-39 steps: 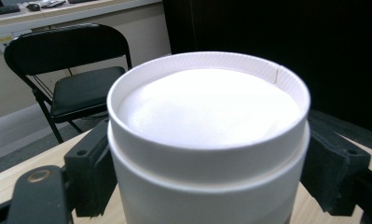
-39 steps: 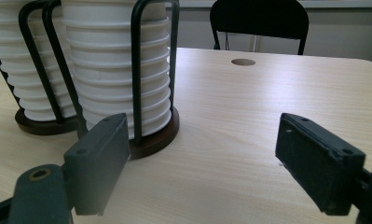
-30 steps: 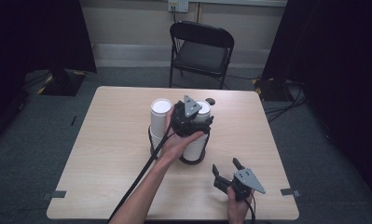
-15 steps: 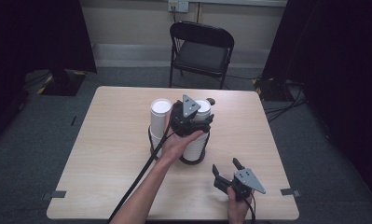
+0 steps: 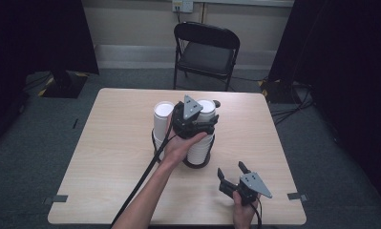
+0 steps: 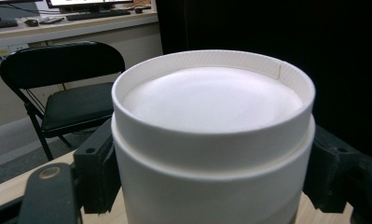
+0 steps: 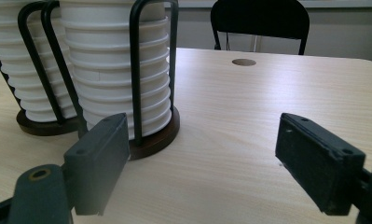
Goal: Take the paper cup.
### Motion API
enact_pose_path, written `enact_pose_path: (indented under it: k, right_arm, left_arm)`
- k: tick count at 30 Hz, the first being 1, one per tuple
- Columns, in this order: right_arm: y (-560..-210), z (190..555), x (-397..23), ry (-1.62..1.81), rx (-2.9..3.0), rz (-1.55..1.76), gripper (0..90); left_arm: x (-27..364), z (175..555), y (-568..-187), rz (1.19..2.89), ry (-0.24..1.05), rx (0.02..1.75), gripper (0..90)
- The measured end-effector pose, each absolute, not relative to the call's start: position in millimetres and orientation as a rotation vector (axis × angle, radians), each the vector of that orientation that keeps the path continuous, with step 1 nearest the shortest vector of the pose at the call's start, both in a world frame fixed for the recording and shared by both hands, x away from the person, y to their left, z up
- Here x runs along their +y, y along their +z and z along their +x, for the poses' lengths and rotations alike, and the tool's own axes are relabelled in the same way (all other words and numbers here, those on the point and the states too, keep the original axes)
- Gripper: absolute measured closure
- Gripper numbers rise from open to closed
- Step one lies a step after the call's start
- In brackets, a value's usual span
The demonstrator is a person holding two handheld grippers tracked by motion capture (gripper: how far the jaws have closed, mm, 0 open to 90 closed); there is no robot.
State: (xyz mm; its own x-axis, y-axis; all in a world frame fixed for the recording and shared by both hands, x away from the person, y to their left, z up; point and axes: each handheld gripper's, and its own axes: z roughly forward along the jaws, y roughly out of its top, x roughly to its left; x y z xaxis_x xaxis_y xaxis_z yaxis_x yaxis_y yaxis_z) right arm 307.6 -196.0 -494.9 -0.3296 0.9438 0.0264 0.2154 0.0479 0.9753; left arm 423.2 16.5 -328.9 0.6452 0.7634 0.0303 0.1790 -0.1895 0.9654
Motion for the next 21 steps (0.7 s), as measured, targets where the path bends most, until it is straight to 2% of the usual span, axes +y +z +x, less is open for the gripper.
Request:
enact_pose_path:
  k: [21]
  right_arm:
    - [-494.8, 308.2, -195.6, 1.325, 1.639, 1.188, 17.0]
  left_arm:
    - [21.6, 419.0, -317.0, 1.655, 0.66, 0.753, 20.7]
